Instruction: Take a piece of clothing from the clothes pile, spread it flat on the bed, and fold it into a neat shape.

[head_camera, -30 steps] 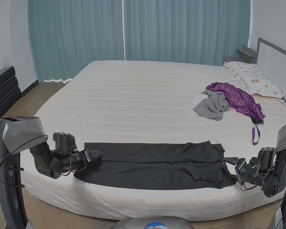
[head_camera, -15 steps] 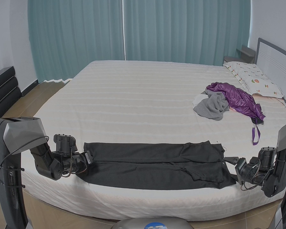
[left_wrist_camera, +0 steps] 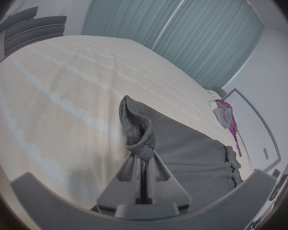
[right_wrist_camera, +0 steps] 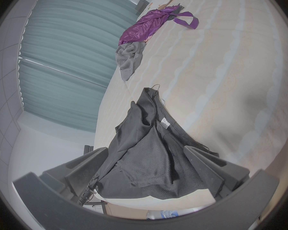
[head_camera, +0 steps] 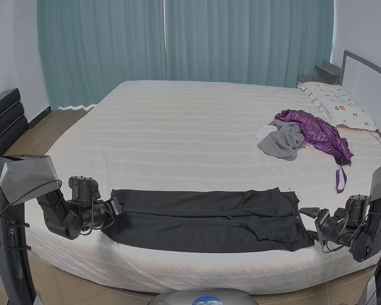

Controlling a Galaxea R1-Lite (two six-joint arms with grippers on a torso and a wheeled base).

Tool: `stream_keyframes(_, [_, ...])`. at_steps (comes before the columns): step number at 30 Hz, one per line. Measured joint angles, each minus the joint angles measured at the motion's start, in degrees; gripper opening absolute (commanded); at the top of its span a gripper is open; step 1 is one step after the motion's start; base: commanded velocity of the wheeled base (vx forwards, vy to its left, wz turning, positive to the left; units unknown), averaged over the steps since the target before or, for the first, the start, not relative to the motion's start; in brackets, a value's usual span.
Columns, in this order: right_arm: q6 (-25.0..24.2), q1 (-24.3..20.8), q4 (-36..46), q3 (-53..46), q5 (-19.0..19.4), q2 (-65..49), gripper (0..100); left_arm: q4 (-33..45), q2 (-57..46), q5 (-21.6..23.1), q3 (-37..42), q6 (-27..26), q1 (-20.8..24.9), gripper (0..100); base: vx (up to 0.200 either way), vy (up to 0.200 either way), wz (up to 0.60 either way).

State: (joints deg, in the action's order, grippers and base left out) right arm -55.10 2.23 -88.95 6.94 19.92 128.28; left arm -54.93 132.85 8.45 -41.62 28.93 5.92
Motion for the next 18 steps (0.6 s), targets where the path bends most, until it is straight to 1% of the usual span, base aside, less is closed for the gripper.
stream_keyframes(3, [0.00, 0.35, -0.02, 0.04, 0.02, -0.06, 100, 0.00, -0.52, -0.20, 0.17, 1.06, 0.07, 0, 0.000, 0.000, 0.00])
stream_keyframes(14, [0.01, 0.61, 0.00, 0.02, 0.05, -0.13, 100, 0.00, -0.99, -0.33, 0.15, 1.32, 0.27, 0, 0.000, 0.000, 0.00])
stream_keyframes(17, [0.00, 0.57, -0.02, -0.05, 0.06, -0.13, 100, 0.02, -0.94, -0.35, 0.06, 1.37, 0.27, 0, -0.200, 0.000, 0.00])
stream_keyframes(18, [0.00, 0.51, -0.02, -0.05, 0.09, -0.13, 100, 0.02, -0.91, -0.35, 0.04, 1.37, 0.29, 0, 0.000, 0.000, 0.00])
